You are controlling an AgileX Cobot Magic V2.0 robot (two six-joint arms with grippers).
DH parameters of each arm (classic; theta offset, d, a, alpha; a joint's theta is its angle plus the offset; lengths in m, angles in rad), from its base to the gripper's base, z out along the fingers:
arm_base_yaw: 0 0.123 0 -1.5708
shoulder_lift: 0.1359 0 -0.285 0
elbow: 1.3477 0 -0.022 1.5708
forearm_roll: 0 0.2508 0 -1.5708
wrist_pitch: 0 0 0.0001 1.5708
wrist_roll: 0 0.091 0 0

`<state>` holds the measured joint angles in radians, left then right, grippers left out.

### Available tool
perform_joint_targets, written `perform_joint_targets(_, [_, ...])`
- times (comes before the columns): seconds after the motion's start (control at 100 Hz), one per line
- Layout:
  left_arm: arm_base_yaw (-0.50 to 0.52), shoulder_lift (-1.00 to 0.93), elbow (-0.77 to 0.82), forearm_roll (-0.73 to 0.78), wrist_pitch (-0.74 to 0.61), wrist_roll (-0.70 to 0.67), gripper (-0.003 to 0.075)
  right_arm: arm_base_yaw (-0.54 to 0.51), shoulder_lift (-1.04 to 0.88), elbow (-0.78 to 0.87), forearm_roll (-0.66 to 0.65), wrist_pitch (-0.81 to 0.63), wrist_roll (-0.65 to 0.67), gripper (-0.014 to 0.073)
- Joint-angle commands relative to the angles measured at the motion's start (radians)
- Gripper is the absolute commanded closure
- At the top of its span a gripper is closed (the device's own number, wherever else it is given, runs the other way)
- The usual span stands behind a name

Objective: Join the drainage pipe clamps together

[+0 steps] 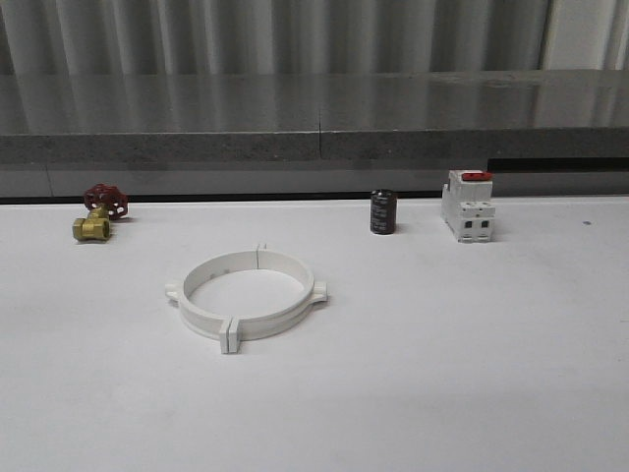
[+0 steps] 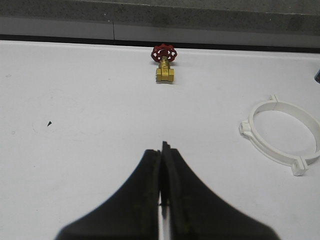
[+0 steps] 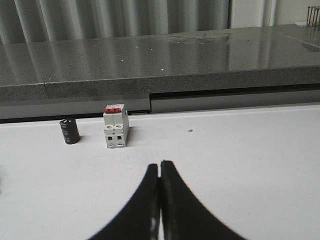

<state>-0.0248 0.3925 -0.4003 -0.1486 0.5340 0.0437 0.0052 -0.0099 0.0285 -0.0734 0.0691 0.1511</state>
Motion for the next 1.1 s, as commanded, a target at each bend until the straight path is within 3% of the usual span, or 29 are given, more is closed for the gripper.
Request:
perform_joint_targets(0.0, [0.002, 0.006, -0.027, -0.013, -0.075, -0.001, 0.0741, -0.008, -0.018, -0.019, -0.002, -0.079, -0.006, 0.066])
perform_joint_targets(0.23, [0.004, 0.006, -0.025, -0.013, -0.083, -0.001, 0.0741, -0.008, -0.018, -0.019, -0.002, -0.079, -0.006, 0.066])
perform_joint_targets(0.39, [0.004, -0.012, 0.005, 0.04, -0.238, -0.007, 0.0741, -0.008, -0.018, -0.019, -0.002, -0.079, -0.006, 0.066])
perform_joint_targets(0.49, [0.0, -0.068, 0.048, 0.057, -0.308, -0.02, 0.0741, -0.008, -0.018, -0.019, -0.002, -0.079, -0.006, 0.066])
perform_joint_targets(0.69, [-0.015, -0.224, 0.153, 0.212, -0.318, -0.189, 0.0741, -0.008, -0.018, -0.019, -0.002, -0.079, -0.006, 0.066])
perform_joint_targets(1.09, [-0.024, -0.429, 0.342, 0.231, -0.387, -0.195, 0.0741, -0.008, -0.018, -0.019, -0.002, -0.079, -0.006, 0.066])
